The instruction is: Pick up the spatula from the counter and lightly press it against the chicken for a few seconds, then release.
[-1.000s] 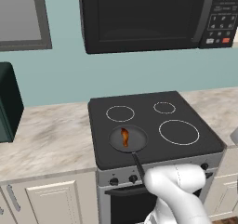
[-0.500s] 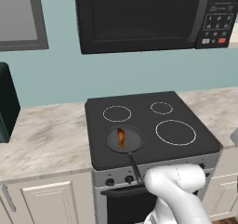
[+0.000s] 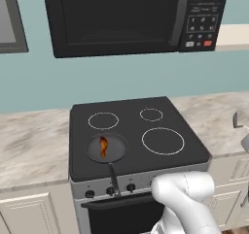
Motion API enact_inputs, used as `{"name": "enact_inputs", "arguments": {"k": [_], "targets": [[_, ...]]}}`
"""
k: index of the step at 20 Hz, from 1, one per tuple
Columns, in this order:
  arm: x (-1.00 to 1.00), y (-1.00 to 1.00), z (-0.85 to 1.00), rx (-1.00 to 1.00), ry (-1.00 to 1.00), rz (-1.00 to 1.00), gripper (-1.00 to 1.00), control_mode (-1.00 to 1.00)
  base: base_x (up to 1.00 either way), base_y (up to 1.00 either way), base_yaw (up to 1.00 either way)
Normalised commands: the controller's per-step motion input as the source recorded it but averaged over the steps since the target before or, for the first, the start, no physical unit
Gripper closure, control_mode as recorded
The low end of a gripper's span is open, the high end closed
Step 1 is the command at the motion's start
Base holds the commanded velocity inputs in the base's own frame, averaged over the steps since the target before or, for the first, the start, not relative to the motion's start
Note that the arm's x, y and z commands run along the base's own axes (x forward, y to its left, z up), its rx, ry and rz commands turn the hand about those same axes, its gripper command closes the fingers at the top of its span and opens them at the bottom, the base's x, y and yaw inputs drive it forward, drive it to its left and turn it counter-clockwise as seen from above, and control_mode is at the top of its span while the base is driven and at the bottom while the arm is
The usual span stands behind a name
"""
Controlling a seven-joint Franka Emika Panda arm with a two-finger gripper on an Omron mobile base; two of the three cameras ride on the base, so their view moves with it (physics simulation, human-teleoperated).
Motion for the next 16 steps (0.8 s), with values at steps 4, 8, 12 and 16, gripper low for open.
{"name": "enact_inputs", "arguments": {"k": [4, 8, 12, 16], "targets": [[0.00, 0.00, 0.00, 0.00, 0.00, 0.00, -1.00, 1.00, -0.15, -0.56, 0.01], [0.00, 0.00, 0.00, 0.00, 0.00, 0.00, -1.00, 1.00, -0.12, -0.50, 0.00], [0.00, 0.00, 0.00, 0.00, 0.00, 0.00, -1.00, 1.00, -0.12, -0.55, 0.01], [0.00, 0.00, 0.00, 0.00, 0.00, 0.00, -1.00, 1.00, -0.09, -0.50, 0.01]]}}
